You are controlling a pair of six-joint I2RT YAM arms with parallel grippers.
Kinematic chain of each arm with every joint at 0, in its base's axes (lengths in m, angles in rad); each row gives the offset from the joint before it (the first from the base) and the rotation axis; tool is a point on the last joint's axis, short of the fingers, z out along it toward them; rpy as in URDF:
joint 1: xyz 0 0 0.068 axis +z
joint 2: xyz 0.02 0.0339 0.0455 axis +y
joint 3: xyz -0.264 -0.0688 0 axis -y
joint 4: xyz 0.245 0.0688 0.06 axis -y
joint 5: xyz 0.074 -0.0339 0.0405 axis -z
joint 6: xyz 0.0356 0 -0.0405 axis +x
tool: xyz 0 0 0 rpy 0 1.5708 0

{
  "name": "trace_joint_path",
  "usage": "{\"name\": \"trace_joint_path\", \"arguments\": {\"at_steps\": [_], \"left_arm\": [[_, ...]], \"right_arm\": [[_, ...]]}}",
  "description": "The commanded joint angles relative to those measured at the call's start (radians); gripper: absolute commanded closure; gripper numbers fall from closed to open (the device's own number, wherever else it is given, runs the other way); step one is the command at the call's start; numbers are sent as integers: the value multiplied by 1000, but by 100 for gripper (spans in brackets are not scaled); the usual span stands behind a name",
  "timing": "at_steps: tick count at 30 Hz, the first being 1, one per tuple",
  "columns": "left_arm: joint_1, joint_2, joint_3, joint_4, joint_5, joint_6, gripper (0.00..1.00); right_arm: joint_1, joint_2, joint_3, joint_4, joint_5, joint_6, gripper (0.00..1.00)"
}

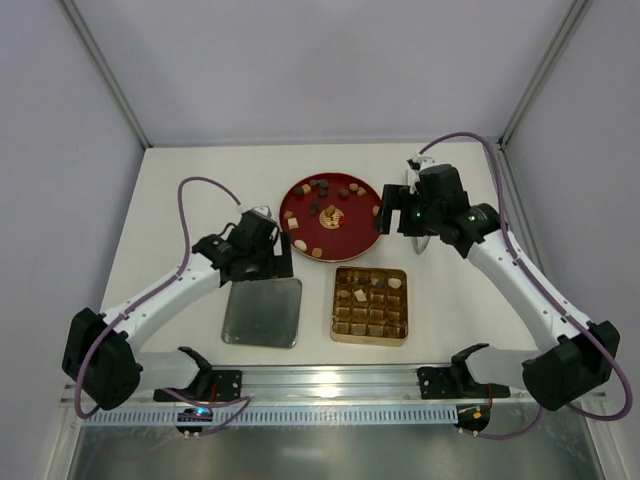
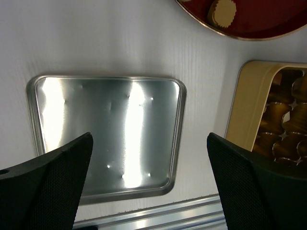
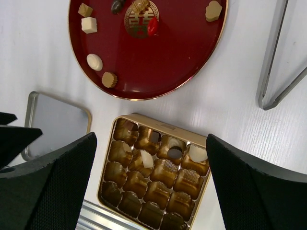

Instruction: Pack the chocolate

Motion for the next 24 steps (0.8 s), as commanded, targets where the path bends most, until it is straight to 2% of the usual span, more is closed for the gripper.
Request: {"name": "trace_joint_path", "arguments": {"at_steps": [1,4,7,12,14,24], "left_arm": [[-125,-8,-26,-13,-126,-111,2],[-216,23,-41,-18,-188,-162,8],[-268,66,-46,-1,-200,-176,19],[-290,203,12,7,-226,-148,28],[-290,253,43,13,-225,-127,36],[-292,442,131,82,-261,-96,43]], "right_arm": [[5,-85,-5,-9,18,9,6],[15,-141,-41,1,14,19,5],[28,-177,-89,4,-9,45,6],[106,-259,-178,27,13,106,6],[121,-277,-193,20,25,115,7],[169,-392,-311,23,24,169,10]]}}
